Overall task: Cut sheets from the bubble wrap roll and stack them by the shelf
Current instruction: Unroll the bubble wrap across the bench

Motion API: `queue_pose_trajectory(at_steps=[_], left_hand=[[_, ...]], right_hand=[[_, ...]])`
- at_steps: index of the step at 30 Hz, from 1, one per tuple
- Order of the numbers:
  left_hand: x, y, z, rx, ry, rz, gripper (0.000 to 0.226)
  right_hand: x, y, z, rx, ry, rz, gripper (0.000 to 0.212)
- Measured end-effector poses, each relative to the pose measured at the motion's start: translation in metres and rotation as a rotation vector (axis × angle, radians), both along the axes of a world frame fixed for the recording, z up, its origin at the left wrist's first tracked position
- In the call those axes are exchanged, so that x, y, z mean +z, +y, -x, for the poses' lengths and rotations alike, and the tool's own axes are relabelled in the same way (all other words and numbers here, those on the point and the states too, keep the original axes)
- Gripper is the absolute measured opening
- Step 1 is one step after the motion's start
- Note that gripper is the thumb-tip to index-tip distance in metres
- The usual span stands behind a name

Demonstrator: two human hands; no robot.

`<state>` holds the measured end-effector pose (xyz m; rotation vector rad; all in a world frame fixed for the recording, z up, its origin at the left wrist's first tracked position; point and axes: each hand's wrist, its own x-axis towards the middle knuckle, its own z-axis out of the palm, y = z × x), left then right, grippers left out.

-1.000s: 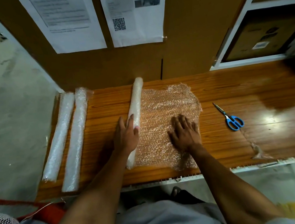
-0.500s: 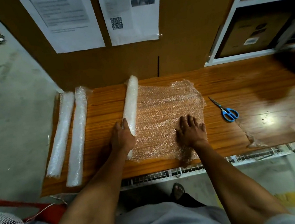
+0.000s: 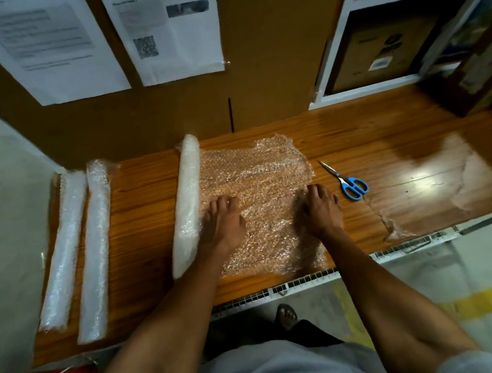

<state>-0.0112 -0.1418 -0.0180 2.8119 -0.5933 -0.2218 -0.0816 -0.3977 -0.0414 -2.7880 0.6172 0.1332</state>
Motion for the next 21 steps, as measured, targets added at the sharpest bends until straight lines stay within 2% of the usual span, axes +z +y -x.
queue_pose_trajectory(at_steps=[5,9,13,18,21], left_hand=[[-0.005,-0.051,-0.004,-0.117,0.048,-0.018,0.05],[-0.008,-0.083,-0.008,-0.178,0.05,-0.043,0.052],[-0.011,-0.099,-0.012,-0.164,0.06,-0.033,0.055],[-0.011,-0.104,-0.012,-0.152,0.058,-0.047,0.058],[-0.011,-0.103,-0.01,-0.131,0.076,-0.037,0.059]], right_hand=[[-0.008,-0.047,-0.01,-0.078,0.031,0.082,0.046],[-0.008,-0.076,-0.021,-0.176,0.039,0.033,0.051],[-0.012,-0.094,-0.022,-0.217,0.078,-0.008,0.055],[-0.001,-0.098,-0.031,-0.183,0.132,-0.026,0.046],[0.001,-0.098,-0.032,-0.2,0.098,-0.129,0.041]])
